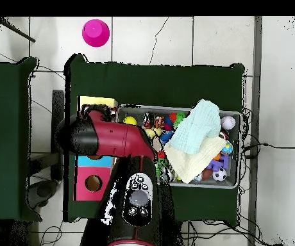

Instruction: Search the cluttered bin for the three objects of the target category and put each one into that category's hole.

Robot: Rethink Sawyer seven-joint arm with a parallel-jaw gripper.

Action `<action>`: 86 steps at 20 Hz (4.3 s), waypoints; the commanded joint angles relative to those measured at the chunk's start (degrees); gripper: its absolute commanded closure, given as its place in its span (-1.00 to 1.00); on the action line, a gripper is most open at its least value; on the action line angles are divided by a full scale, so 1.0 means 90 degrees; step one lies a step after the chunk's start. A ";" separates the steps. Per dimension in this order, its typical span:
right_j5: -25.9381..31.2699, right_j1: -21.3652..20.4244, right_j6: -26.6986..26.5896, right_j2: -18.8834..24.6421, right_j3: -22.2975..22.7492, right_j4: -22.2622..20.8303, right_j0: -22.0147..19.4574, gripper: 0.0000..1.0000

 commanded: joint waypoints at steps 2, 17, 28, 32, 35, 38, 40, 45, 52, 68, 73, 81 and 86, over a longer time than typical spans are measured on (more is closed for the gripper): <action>0.0086 0.0174 0.1142 0.0660 0.0574 0.0171 -0.0225 1.00; 0.0490 0.0169 0.1155 0.0843 0.0715 0.0449 -0.0361 1.00; 0.0583 0.0155 0.1178 0.1068 0.0878 0.0630 -0.0519 1.00; 0.0602 0.0161 0.1143 0.1113 0.0933 0.0647 -0.0550 1.00; 0.0673 0.0177 0.1148 0.1111 0.0936 0.0650 -0.0558 1.00; 0.0663 0.0223 0.1151 0.1127 0.0948 0.0637 -0.0576 1.00; 0.0720 0.0234 0.1172 0.1130 0.0940 0.0655 -0.0576 1.00; 0.0622 0.0261 0.1180 0.1221 0.1009 0.0685 -0.0626 1.00; 0.0499 0.0444 0.1168 0.1148 0.0937 0.0614 -0.0579 1.00; 0.0583 0.0126 0.1462 0.1553 0.1136 0.1330 -0.0750 1.00; 0.0467 0.0093 0.1405 0.1624 0.1209 0.1465 -0.0745 1.00; 0.0128 0.0437 0.1128 0.1413 0.1001 0.1191 -0.0670 1.00; -0.0052 0.0642 0.0948 0.1146 0.0889 0.0889 -0.0526 1.00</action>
